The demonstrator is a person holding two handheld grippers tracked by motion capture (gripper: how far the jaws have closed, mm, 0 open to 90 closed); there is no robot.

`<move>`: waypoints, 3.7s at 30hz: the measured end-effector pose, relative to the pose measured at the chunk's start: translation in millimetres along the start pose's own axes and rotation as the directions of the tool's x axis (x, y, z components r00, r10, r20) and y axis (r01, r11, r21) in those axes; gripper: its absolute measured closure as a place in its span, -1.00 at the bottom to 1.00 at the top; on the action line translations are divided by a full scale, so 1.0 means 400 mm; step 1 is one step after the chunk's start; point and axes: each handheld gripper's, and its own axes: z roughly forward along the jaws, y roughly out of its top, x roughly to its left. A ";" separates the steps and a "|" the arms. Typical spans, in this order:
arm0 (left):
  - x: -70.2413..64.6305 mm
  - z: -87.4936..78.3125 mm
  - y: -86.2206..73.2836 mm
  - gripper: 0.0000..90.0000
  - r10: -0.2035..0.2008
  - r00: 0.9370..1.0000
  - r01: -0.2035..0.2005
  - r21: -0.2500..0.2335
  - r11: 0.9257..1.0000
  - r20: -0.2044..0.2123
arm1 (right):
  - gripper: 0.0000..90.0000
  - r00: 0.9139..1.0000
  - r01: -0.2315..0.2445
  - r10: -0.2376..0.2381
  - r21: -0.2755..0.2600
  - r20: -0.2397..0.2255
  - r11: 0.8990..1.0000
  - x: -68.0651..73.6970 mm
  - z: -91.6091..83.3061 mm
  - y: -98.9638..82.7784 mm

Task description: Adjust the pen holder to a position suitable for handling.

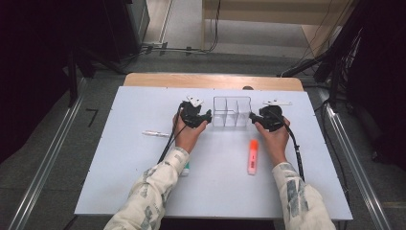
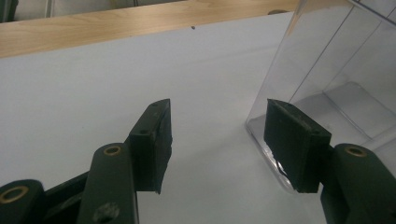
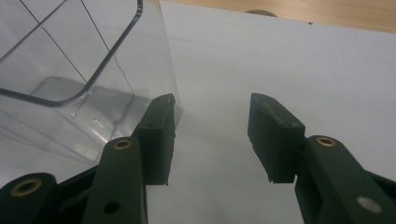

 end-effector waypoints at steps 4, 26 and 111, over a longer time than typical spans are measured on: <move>-0.004 0.013 0.004 -0.03 -0.009 1.000 0.009 -0.004 1.000 -0.002 | 0.08 1.000 -0.012 0.012 0.002 -0.002 1.000 -0.002 0.007 0.001; -0.043 0.026 0.014 1.00 0.016 0.999 -0.016 -0.003 1.000 0.036 | 0.94 0.998 0.032 -0.033 -0.019 -0.045 0.999 0.030 0.020 0.007; 0.032 -0.200 -0.060 0.51 -0.069 0.997 0.068 0.013 0.998 0.036 | 0.35 0.987 0.080 -0.081 -0.018 -0.139 0.997 0.106 -0.131 -0.047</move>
